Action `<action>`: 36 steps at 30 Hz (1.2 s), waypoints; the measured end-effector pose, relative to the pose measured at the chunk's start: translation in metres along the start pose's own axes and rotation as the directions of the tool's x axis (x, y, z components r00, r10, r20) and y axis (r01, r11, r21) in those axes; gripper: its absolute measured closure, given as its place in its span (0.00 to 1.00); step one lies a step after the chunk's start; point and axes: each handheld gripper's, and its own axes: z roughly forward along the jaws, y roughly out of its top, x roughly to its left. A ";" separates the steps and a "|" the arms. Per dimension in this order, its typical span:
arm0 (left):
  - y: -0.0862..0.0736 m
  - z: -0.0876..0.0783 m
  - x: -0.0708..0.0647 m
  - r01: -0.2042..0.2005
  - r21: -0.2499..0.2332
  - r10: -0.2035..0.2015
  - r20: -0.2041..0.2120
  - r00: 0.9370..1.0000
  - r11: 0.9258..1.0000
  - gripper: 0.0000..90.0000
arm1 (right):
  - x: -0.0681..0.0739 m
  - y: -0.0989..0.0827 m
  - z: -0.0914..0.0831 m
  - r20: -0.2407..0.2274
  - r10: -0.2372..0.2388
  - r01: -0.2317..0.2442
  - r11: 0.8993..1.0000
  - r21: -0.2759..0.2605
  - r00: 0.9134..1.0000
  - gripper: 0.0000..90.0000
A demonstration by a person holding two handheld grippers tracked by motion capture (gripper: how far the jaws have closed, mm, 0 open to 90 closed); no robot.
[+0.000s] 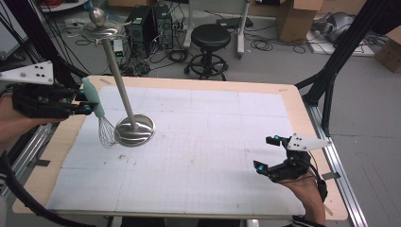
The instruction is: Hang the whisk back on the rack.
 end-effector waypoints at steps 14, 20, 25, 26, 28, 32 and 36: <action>0.007 -0.016 0.024 0.013 0.011 -0.013 -0.021 1.000 1.000 0.75 | 0.000 -0.002 -0.002 0.003 0.003 -0.003 1.000 -0.010 1.000 0.01; 0.013 -0.022 0.031 0.019 0.011 -0.019 -0.039 0.999 1.000 0.75 | 0.000 -0.002 -0.001 -0.002 0.006 -0.006 1.000 -0.006 1.000 0.00; 0.019 -0.027 0.038 0.027 0.013 -0.026 -0.054 0.998 1.000 0.75 | 0.000 -0.003 0.000 -0.003 0.007 -0.007 1.000 -0.001 1.000 0.00; 0.020 -0.028 0.040 0.028 0.007 -0.028 -0.058 0.998 1.000 0.75 | 0.000 -0.003 0.000 -0.004 0.011 -0.011 1.000 0.002 1.000 0.00; 0.021 -0.030 0.042 0.030 -0.001 -0.030 -0.057 0.998 1.000 0.75 | 0.000 -0.003 0.001 -0.003 0.007 -0.007 1.000 0.001 1.000 0.00; 0.022 -0.034 0.049 0.040 -0.001 -0.040 -0.079 0.996 0.999 0.75 | 0.000 -0.003 0.001 -0.003 0.008 -0.008 1.000 0.001 1.000 0.00; 0.023 -0.038 0.055 0.052 -0.003 -0.052 -0.090 0.995 0.999 0.75 | -0.001 -0.005 0.001 -0.005 0.014 -0.014 1.000 0.003 1.000 0.00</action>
